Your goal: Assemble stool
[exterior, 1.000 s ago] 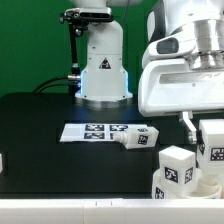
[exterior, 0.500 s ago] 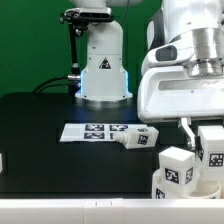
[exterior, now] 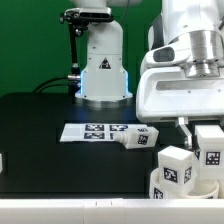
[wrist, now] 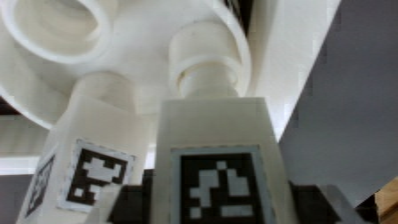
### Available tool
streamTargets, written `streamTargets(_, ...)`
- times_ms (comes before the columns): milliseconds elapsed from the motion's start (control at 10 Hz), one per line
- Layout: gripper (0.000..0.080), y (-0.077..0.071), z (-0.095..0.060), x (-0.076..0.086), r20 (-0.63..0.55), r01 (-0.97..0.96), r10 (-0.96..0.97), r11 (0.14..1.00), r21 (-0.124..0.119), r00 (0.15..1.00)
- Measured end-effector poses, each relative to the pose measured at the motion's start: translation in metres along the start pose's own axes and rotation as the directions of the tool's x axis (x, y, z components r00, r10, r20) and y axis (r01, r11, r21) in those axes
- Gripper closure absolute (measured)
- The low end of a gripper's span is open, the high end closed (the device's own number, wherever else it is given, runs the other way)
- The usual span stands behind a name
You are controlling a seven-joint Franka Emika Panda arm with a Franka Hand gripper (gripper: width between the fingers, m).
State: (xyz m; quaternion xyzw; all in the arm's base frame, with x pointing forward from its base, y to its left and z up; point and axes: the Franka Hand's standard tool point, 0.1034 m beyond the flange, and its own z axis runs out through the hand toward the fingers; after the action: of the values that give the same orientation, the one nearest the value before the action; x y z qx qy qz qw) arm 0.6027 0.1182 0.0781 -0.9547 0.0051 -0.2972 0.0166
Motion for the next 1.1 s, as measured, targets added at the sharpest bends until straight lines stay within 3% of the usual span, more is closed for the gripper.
streamTargets(200, 0.0466, 0.0, 0.001, -0.001, 0.013, 0.002, -0.002, 1.0, 0.001, 1.0)
streamTargets(300, 0.0263, 0.0, 0.001, -0.001, 0.013, 0.002, -0.002, 1.0, 0.001, 1.0)
streamTargets(400, 0.0185, 0.0, 0.001, -0.001, 0.013, 0.003, -0.003, 1.0, 0.001, 1.0)
streamTargets(700, 0.0152, -0.002, 0.003, -0.004, 0.06, 0.0, 0.0, 1.0, 0.005, 0.998)
streamTargets(900, 0.0151, -0.01, -0.003, 0.007, 0.208, -0.114, 0.109, 0.993, 0.011, 0.972)
streamTargets(1100, 0.0151, -0.009, 0.0, 0.006, 0.371, -0.14, 0.128, 0.99, 0.004, 0.92)
